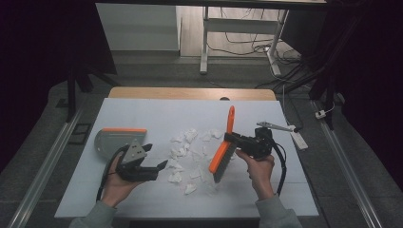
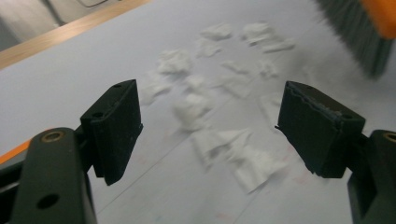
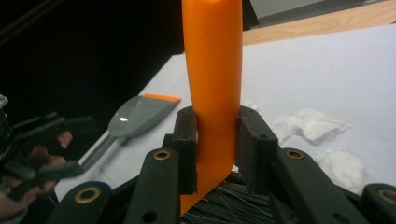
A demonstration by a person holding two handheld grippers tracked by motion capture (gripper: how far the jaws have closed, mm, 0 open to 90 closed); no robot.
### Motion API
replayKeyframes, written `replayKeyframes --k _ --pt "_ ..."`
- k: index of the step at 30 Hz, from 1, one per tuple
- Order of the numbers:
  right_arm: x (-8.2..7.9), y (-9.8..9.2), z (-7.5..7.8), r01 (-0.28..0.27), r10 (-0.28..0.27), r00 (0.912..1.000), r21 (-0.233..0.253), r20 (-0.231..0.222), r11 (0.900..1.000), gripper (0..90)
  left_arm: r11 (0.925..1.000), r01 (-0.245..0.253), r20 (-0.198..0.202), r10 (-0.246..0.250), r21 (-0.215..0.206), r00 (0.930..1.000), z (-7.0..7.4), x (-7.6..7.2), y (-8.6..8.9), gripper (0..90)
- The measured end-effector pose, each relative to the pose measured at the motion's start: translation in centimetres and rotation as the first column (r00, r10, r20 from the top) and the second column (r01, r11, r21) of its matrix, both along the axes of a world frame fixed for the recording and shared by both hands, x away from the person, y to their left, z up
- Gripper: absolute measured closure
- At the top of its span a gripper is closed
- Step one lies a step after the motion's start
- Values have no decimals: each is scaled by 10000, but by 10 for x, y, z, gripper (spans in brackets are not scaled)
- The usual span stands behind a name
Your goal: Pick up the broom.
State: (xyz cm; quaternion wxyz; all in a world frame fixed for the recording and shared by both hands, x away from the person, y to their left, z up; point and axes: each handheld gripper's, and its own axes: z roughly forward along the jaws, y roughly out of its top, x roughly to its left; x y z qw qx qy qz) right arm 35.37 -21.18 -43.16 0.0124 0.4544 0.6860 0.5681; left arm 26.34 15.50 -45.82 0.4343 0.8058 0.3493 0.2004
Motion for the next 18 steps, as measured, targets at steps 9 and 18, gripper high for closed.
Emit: replayKeyframes --k 9,18 --pt "-7 11 0 450 -468 9977 352 500 9984 706 9877 1563 215 -1562 -43 9875 13 5 -63 226" --pt "-13 23 -6 964 -1018 9923 757 706 9925 706 9814 1869 95 -1867 -430 9824 -1 6 -90 229"
